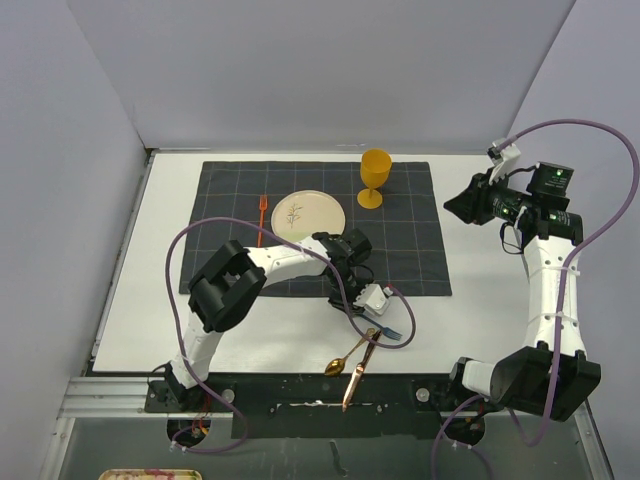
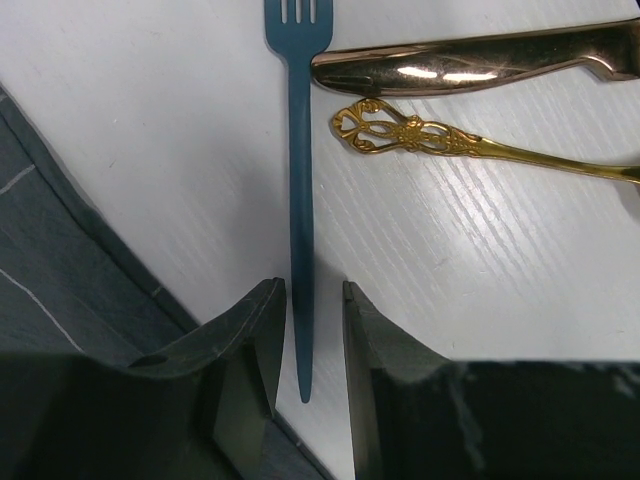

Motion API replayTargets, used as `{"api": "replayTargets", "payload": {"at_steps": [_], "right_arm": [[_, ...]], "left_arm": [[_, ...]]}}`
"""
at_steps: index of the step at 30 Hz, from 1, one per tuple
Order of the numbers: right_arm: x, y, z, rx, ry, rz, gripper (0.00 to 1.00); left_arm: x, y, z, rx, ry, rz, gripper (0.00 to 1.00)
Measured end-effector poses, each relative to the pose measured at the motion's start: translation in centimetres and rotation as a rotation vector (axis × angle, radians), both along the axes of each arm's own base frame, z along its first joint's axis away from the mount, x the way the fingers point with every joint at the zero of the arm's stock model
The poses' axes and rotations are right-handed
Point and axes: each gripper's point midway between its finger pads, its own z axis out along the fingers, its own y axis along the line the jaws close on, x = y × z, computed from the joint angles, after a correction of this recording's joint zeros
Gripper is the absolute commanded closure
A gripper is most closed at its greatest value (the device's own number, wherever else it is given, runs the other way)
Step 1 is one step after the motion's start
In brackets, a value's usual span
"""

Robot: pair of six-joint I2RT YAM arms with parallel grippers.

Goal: Set the dinner table for one person
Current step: Pick up the fork at the center of the board.

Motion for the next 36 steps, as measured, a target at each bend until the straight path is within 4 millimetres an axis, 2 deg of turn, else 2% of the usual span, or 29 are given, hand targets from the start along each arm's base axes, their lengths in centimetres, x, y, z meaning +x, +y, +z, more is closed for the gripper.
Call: {"api": "replayTargets", "payload": {"at_steps": [8,15,26,32,36], "right_arm": [[-0.02,0.11,0.09,0.006,-0.001,0.004,0.77],[-0.02,0.23,0.22,0.015,-0.003,0.008,0.77],[-0.04,0.36,0.28,0.025,0.000,0.013,0.77],[-0.05,0.38,0.29,0.026,0.000,0.013,0.77],[-0.05,0.39,0.30,0.028,0.001,0.012,0.77]], "left_arm": [[0.13,-0.16,-0.17,0.005,0.003,0.000,0.73],[0.29,-0.21,-0.18,0.008,-0.002,0.004,0.84],[0.52,-0.26,-0.17,0.020,-0.001,0.025,0.90],[0.53,-0.22,-0.19,0.022,-0.003,0.025,1.00],[0.62,-0.18,-0.22,0.026,-0.005,0.031,1.00]]}}
